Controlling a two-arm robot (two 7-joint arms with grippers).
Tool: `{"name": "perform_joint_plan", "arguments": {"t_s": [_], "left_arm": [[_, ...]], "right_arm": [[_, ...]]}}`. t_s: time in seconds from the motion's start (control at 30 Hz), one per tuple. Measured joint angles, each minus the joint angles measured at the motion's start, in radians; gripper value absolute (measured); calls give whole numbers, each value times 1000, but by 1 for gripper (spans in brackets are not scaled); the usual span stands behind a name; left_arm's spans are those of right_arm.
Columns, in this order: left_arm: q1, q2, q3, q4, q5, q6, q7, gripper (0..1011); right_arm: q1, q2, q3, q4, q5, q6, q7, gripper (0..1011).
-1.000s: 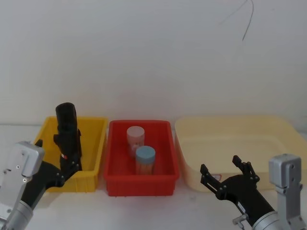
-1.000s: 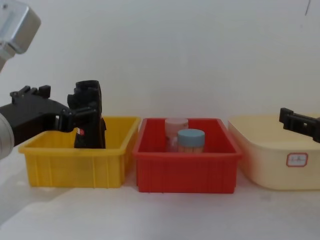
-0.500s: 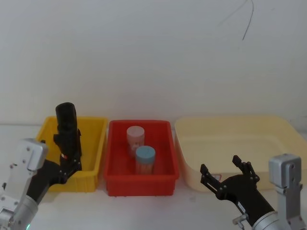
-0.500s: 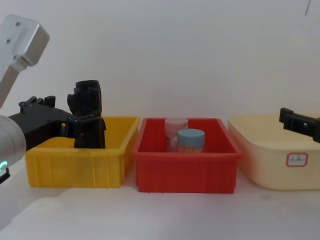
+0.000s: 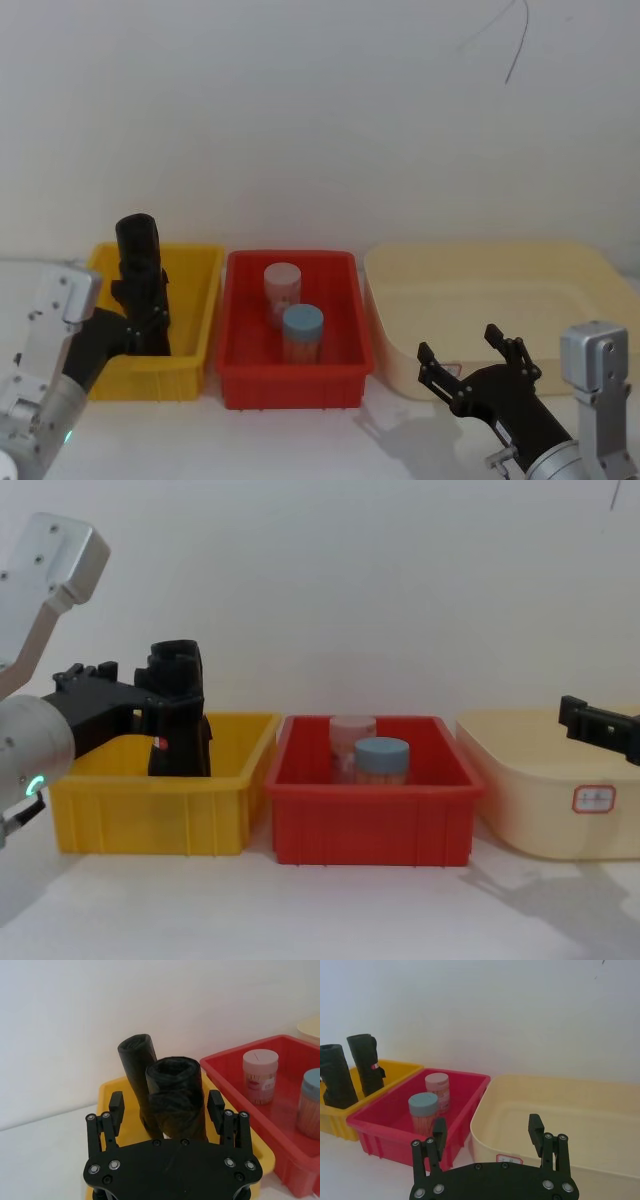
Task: Pick up the garbage bag with the one hand and transfer it to the other hand.
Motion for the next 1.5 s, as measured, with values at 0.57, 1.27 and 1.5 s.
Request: {"name": "perform_joint_plan", "arguments": {"t_s": [0.57,1.27,1.5], "left_arm": [[-110,-62,3,165,-31,-22,-89,636],[-132,-62,-23,101,-34,-26,-123,429],[-151,-56,-23,52,-34,-33,-161,393]], "right_arm": [[0,0,0,0,0,0,0,1000],[0,0,0,0,0,0,0,1000],[0,0,0,0,0,0,0,1000]]}}
